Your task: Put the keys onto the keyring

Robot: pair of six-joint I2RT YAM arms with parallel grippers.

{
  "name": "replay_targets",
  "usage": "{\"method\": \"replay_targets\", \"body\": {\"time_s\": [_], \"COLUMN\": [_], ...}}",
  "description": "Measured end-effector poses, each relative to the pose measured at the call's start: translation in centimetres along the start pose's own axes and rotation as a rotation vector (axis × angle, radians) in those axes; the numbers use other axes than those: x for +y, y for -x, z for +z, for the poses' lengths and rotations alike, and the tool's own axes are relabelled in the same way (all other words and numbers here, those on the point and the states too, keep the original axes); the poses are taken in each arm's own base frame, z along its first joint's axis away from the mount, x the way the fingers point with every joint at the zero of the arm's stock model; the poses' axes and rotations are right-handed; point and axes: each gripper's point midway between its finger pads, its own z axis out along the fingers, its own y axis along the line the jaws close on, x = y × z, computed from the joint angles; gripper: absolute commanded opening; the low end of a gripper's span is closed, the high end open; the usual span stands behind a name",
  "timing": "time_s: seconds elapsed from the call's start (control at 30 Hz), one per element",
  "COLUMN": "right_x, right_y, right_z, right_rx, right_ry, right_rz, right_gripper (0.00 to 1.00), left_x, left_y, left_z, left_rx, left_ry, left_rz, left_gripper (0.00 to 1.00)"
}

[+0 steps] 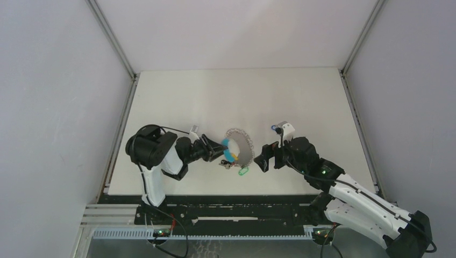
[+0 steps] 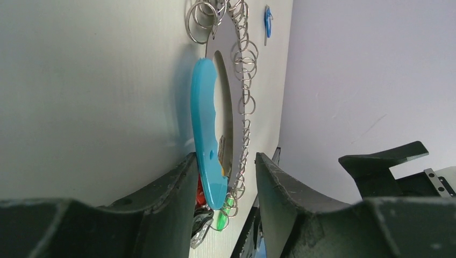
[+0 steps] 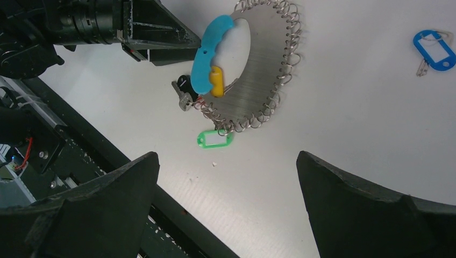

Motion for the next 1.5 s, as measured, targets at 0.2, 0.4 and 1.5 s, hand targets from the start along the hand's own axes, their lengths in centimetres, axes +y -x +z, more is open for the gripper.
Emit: {"method": "replay_targets", "body": {"time_s": [0.2, 0.4, 1.5], "right_x": [-0.1, -0.7, -3.2], "right_y": [-0.4, -1.4, -5.3], "right_z": [1.1, 4.0, 14.3], "right_rx": [0.023, 0.071, 0.300], "right_ry": [-0.008, -0.033, -0.017], "right_rz": [-0.005, -0.002, 0.346], "right_gripper": [1.00, 0.93, 0.41], "left_x": [0.2, 0.1, -0.1], "left_y": [-0.2, -0.1, 0.1], "left_z": [0.8, 0.9, 1.7], "left_rx": [0.012, 0.006, 0.015], "left_ry": [-0.003, -0.004, -0.025], "left_rz": [0.005, 0.008, 0.014], "left_gripper": [0.45, 0.44, 0.40]}}
